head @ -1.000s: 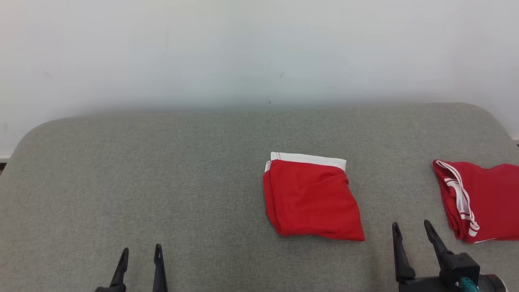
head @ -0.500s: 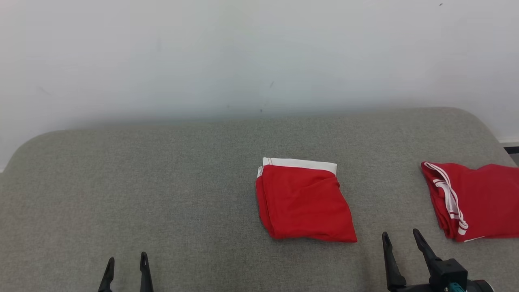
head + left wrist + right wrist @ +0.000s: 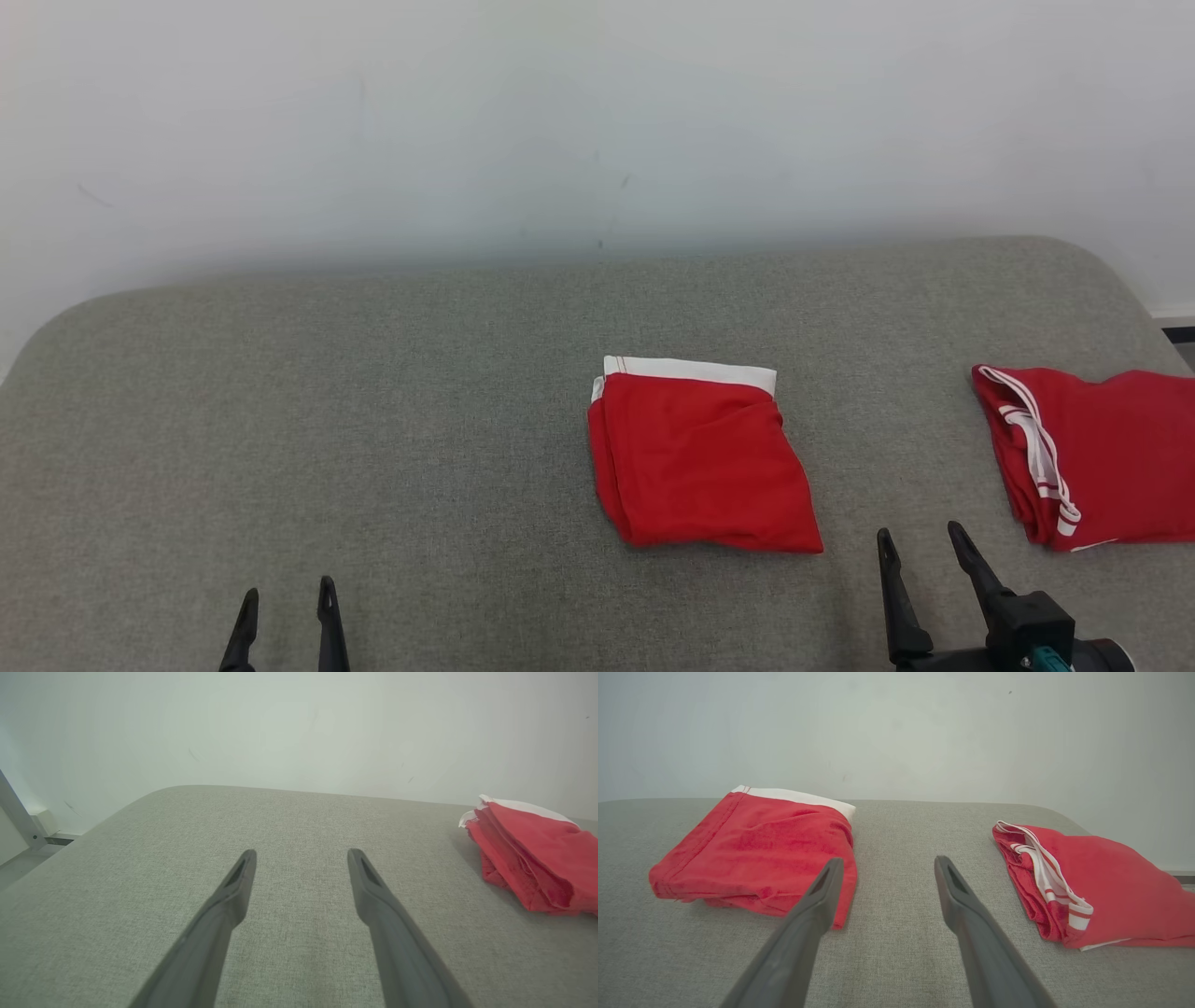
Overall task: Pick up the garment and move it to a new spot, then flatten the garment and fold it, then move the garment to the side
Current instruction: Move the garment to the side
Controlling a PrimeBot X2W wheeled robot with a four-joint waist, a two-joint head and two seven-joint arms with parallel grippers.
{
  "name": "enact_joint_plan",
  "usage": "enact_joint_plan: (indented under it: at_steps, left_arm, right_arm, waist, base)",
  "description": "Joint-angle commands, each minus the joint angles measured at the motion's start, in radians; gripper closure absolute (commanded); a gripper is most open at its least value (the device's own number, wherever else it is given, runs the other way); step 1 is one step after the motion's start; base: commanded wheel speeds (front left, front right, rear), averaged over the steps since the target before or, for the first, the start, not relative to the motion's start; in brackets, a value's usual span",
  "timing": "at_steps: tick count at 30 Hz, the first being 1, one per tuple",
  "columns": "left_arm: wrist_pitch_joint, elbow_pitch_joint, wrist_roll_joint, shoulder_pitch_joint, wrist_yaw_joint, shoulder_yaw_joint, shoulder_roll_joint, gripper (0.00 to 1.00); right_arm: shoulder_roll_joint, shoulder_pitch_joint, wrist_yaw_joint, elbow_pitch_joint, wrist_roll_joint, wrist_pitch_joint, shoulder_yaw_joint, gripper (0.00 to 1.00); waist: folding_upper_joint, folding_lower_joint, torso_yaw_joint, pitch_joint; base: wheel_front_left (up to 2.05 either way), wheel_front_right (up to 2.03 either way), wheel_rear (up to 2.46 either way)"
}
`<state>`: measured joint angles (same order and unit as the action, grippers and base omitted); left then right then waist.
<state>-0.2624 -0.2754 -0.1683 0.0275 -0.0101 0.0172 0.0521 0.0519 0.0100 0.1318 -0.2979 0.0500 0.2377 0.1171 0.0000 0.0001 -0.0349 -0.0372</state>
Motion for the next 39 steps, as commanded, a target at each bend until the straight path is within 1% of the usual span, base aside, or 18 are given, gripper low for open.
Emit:
enact_joint_plan:
  at_steps: [1,10,11,13,15,17,21,23,25,28,30,32,35,39]
  left_arm:
    - [-0.003,0.005,0.007,0.011,-0.004,0.003,-0.001,0.0]
    - [-0.003,0.02,0.012,0.013,-0.003,-0.004,-0.002,0.0]
    - [-0.003,0.021,0.011,0.014,-0.002,-0.006,-0.002,0.0]
    - [-0.003,0.027,0.005,0.018,0.0,-0.011,-0.002,0.0]
    - [-0.003,0.031,0.002,0.018,-0.002,-0.015,-0.002,0.0]
    - [-0.003,0.036,0.002,0.019,-0.001,-0.021,-0.002,0.0]
    - [-0.003,0.042,0.002,0.02,-0.001,-0.038,-0.002,0.0]
    - [-0.003,0.041,0.003,0.013,-0.006,-0.048,-0.002,0.0]
    - [-0.003,0.041,0.003,0.003,-0.002,-0.056,-0.002,0.0]
    - [-0.003,0.044,0.001,-0.011,-0.001,-0.063,-0.002,0.0]
    - [-0.003,0.045,0.0,-0.018,-0.003,-0.069,-0.002,0.0]
    - [-0.003,0.046,-0.001,-0.025,-0.003,-0.076,-0.001,0.0]
    - [-0.003,0.049,-0.001,-0.037,-0.001,-0.083,-0.002,0.0]
    - [-0.003,0.053,-0.005,-0.05,0.003,-0.093,-0.002,0.0]
  right_arm:
    - [-0.004,0.005,-0.003,0.0,-0.003,0.002,0.001,0.0]
    - [-0.003,0.004,-0.003,0.009,0.014,-0.002,0.006,0.0]
    - [-0.004,0.005,-0.003,0.011,0.021,-0.007,-0.002,0.0]
    - [0.001,0.026,-0.003,0.022,0.022,-0.051,-0.018,0.0]
    - [0.019,0.051,-0.003,0.018,-0.007,-0.134,-0.033,0.0]
    - [0.042,0.091,-0.003,0.021,-0.055,-0.251,-0.057,0.0]
    - [0.109,0.187,-0.003,0.022,-0.179,-0.578,-0.118,0.0]
    - [0.168,0.24,-0.003,0.037,-0.214,-0.715,-0.161,0.0]
    - [0.196,0.274,-0.003,0.033,-0.242,-0.828,-0.163,0.0]
    - [0.21,0.328,-0.003,0.014,-0.278,-0.973,-0.147,0.0]
    - [0.218,0.356,-0.003,0.0,-0.286,-1.04,-0.136,0.0]
    - [0.234,0.381,-0.003,-0.007,-0.281,-1.07,-0.131,0.0]
    - [0.244,0.414,-0.003,-0.029,-0.261,-1.079,-0.116,0.0]
    - [0.226,0.455,-0.003,-0.071,-0.258,-1.081,-0.084,0.0]
  waist:
    - [0.0,-0.0001,0.0,0.0]
    - [0.0,-0.0001,0.005,0.004]
    - [0.0,-0.0001,0.007,0.004]
    - [0.0,-0.0001,0.009,0.006]
    - [0.0,-0.0001,0.011,0.007]
    - [0.0,-0.0001,0.014,0.009]
    - [0.0,-0.0001,0.024,0.02]
    - [0.0,-0.0001,0.038,0.028]
    - [0.0,-0.0001,0.056,0.036]
    - [0.0,-0.0001,0.087,0.053]
    - [0.0,-0.0001,0.11,0.066]
    - [0.0,-0.0001,0.134,0.083]
    - [0.0,-0.0001,0.166,0.111]
    - [0.0,-0.0001,0.195,0.15]
  base:
    - [0.0,0.0,0.0]
    - [0.0,0.0,0.0]
    - [0.0,0.0,0.0]
    - [0.0,0.0,0.0]
    - [0.0,0.0,0.0]
    - [0.0,0.0,0.0]
    - [0.0,0.0,0.0]
    - [0.0,0.0,0.0]
    - [0.0,0.0,0.0]
    - [0.0,0.0,0.0]
    - [0.0,0.0,0.0]
    - [0.0,0.0,0.0]
    - [0.0,0.0,0.0]
    - [0.0,0.0,0.0]
